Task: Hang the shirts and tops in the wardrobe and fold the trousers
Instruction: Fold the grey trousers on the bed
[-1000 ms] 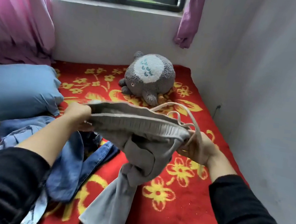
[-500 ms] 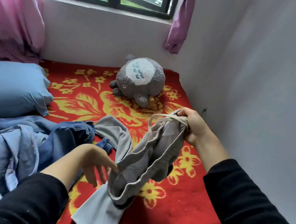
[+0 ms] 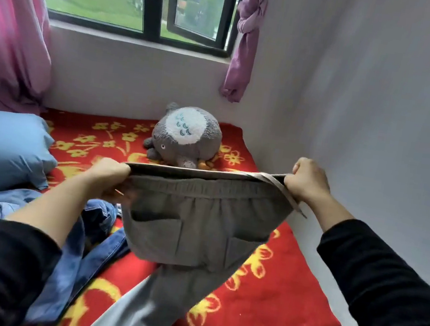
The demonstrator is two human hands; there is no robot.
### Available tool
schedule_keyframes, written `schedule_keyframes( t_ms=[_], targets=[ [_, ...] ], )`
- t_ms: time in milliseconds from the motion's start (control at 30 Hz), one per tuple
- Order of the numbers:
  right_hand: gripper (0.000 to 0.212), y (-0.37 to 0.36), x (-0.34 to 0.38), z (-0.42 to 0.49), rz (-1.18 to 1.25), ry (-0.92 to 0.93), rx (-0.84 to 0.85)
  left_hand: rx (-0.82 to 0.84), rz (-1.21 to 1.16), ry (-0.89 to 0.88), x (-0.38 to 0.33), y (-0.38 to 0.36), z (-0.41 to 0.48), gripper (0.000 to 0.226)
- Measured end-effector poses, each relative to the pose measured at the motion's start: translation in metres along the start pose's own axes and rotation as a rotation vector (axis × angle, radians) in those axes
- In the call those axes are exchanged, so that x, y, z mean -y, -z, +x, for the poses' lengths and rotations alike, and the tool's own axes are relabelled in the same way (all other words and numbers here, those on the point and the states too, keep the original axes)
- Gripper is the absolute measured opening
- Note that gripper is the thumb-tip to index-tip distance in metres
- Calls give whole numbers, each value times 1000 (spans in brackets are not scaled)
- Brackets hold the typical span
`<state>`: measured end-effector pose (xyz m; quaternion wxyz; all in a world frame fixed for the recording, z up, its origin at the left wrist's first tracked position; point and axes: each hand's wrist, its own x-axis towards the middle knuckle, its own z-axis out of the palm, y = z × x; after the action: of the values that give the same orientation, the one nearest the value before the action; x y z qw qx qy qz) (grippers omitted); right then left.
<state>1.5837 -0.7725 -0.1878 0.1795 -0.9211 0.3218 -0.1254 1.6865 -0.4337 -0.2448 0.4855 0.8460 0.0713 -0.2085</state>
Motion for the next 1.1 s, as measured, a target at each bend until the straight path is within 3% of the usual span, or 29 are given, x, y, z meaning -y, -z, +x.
schedule_keyframes(
  t_ms=[67, 167, 300, 400, 467, 533, 600, 767, 867, 1000, 1100],
  targets=[
    [18, 1, -19, 10, -117, -21, -20, -57, -143, -61, -36, 11, -10, 32],
    [25, 24, -25, 28, -77, -67, -31, -173, -388, -148, -84, 11, -26, 39],
    [32, 85, -11, 58, 513, -83, 145, -434, -681, -396, -153, -3, -59, 31],
    [36, 138, 8, 80, 879, 38, 370, -571, -796, -613, -203, -15, -90, 35],
    [43, 162, 18, 94, 1000, 153, 394, -623, -940, -686, -225, -11, -90, 28],
    [41, 173, 23, 105, 1054, 242, 362, -613, -912, -684, -242, -3, -81, 26],
    [41, 172, 26, 119, 1046, 250, 384, -570, -775, -568, -254, 1, -71, 35],
    [67, 127, 34, 170, 855, 73, 517, -347, -467, -184, -256, -9, -29, 39],
    [59, 90, 41, 207, 812, 32, 526, -250, -471, -92, -256, -19, 8, 44],
    [48, 69, 63, 245, 880, 15, 522, -188, -581, -120, -271, -17, 60, 54],
    [49, 69, 79, 290, 1002, 217, 392, -216, -598, -324, -300, -6, 77, 44]
  ],
)
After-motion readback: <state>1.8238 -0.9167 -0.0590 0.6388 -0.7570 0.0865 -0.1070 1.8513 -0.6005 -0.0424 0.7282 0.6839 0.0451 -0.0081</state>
